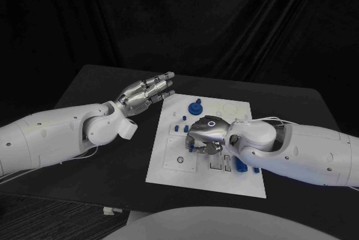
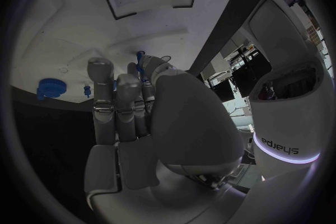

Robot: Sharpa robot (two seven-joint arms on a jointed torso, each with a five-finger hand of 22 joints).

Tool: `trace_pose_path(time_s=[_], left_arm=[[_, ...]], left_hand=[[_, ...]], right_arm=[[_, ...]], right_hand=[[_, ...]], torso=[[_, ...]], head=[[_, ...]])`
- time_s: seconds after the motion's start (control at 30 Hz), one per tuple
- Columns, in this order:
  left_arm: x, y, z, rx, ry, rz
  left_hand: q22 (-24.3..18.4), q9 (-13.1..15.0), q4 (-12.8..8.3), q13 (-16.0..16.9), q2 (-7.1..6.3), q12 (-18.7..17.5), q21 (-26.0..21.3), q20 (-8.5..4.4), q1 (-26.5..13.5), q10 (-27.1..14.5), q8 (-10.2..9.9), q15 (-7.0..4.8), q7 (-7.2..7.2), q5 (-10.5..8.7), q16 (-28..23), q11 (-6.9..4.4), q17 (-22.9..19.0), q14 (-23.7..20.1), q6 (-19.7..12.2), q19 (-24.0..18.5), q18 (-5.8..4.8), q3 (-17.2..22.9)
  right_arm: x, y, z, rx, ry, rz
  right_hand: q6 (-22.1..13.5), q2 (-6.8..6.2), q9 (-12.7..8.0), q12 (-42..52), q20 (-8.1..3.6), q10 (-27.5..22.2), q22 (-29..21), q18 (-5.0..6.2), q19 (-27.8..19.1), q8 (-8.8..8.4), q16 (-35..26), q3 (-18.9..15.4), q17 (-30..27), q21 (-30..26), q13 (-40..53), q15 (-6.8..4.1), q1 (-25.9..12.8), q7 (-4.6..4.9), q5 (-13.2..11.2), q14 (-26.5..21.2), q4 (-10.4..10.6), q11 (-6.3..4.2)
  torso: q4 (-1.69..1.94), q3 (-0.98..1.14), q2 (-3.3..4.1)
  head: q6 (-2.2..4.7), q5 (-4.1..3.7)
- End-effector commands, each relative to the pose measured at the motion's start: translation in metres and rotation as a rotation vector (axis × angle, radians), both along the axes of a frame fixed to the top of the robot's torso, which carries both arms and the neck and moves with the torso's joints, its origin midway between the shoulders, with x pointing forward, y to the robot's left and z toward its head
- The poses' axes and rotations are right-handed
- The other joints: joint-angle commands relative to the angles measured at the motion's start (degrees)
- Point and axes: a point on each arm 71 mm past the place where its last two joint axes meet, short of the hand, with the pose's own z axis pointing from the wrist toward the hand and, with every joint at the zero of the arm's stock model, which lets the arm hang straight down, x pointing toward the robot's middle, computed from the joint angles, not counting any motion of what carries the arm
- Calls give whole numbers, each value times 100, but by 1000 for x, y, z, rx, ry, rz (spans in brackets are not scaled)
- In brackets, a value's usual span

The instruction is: Assemble the parts on the task board

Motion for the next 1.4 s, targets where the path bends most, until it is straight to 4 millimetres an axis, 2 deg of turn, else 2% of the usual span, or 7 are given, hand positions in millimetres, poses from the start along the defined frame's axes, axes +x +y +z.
trace_pose_path(time_s=[0.03, 0.8, 0.97, 1.0, 1.1, 1.23, 1.4], left_arm=[[0, -2, 0, -15, -2, -9], [-1, -1, -3, -11, 8, -14], [-1, -1, -3, -10, 10, -14], [-1, -1, -3, -10, 10, -14], [-1, -1, -3, -9, 11, -14], [-1, -1, -4, -7, 13, -14], [-1, 1, -4, -3, 16, -12]], left_hand=[[7, 7, -47, 8, 44, 20, 16, 30, 16, 4, 29, 35, -3, 39, -19, 34, -5, -11, 29, 12, 72, 0], [22, 10, -59, 9, 56, 25, 23, 33, 18, 5, 41, 39, 1, 56, -8, 38, 3, 2, 53, 28, 72, 4], [21, 10, -63, 8, 62, 23, 24, 34, 20, 5, 44, 41, 2, 61, -5, 39, 5, 5, 56, 30, 72, 7], [23, 11, -67, 9, 65, 24, 25, 35, 23, 5, 46, 43, 3, 65, -5, 40, 5, 6, 59, 33, 71, 9], [23, 11, -67, 9, 65, 24, 25, 35, 23, 5, 46, 43, 3, 65, -5, 40, 5, 6, 59, 33, 71, 9], [23, 11, -73, 9, 67, 26, 26, 36, 26, 5, 48, 44, 3, 72, -4, 40, 6, 7, 64, 35, 71, 11], [23, 14, -82, 9, 68, 27, 27, 37, 31, 5, 55, 46, 5, 80, -2, 42, 7, 10, 88, 38, 70, 13]], right_arm=[[-2, -1, -5, -21, 9, -5], [-2, 1, -12, -34, 24, -11], [-2, 0, -13, -45, 27, -23], [-2, -1, -13, -48, 28, -26], [-1, -2, -13, -53, 28, -35], [0, -6, -12, -41, 18, -48], [-1, -14, -4, 32, -23, -50]], right_hand=[[-37, 23, -9, 11, -6, 78, 435, 50, -29, -23, -23, -6, -7, -38, 8, -3, -13, -15, 11, -26, -32, -38], [-82, 16, -23, 1, -4, 73, 400, 73, -97, -66, -132, -5, -98, -213, 14, 1, -43, -7, -18, -89, -65, -33], [-417, -36, -101, -94, 48, -237, 317, 109, -287, -260, -295, -59, -226, -628, 7, 77, -231, 37, -272, -243, -42, 44], [-487, -44, -116, -102, 56, -286, 306, 115, -313, -282, -319, -65, -246, -685, 8, 86, -251, 18, -300, -267, -38, 54], [-1154, -109, -248, -174, 116, -773, 229, 162, -489, -290, -446, -138, -357, -1083, 9, 151, -398, -313, -482, -437, -4, 155], [-1855, -65, -405, -138, 156, -1739, 86, 262, -823, -264, -925, -527, -818, -1844, 59, 145, -550, -530, -849, -893, 21, 257], [-2106, -107, -463, 253, 228, -2791, 77, 263, -923, -221, -1104, -1119, -1192, -2024, 126, 204, -425, -578, -921, -1243, 458, 314]], torso=[[2, 1, 1], [0, 0, 1], [3, 0, 2], [1, 1, 2], [1, 1, 2], [1, 1, 1], [0, 1, 0]], head=[[-1, 11], [-1, 33], [-1, 35], [-1, 36], [-1, 39], [-1, 36], [-1, 118]])
